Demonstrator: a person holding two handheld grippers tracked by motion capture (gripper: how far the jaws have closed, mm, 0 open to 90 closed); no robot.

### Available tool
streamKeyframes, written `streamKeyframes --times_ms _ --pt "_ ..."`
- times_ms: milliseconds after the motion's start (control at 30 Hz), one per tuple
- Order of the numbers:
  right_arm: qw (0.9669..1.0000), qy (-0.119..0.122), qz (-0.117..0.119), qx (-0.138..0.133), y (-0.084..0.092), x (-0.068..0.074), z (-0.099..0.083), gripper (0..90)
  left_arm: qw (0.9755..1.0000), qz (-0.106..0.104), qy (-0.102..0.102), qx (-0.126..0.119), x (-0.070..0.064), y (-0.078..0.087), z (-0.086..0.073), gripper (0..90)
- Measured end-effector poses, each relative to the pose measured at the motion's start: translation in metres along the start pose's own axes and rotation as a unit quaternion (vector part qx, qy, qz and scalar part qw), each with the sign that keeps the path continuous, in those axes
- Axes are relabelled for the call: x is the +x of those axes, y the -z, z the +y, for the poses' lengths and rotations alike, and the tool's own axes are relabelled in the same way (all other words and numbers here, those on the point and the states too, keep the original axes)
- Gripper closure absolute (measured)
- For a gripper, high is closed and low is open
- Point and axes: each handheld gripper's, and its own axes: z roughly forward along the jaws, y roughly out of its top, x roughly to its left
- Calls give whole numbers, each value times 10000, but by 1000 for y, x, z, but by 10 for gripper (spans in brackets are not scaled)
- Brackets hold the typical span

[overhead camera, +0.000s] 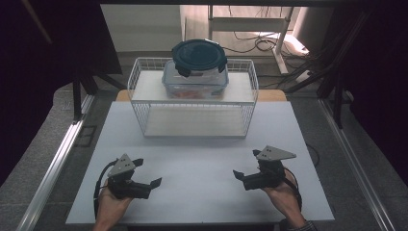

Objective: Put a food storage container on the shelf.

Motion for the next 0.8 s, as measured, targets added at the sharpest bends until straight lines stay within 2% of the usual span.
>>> streamKeyframes --times_ms 467,667,800 --pt "9997 -47 -234 81 10 -2 -22 0 9996 247 -10 117 3 10 -18 24" --pt "9994 -83 -291 138 11 -3 -33 0 9994 272 16 227 2 8 -27 25" --pt "9992 -123 -324 207 9 -3 -41 0 9986 332 -51 399 1 2 -32 24"
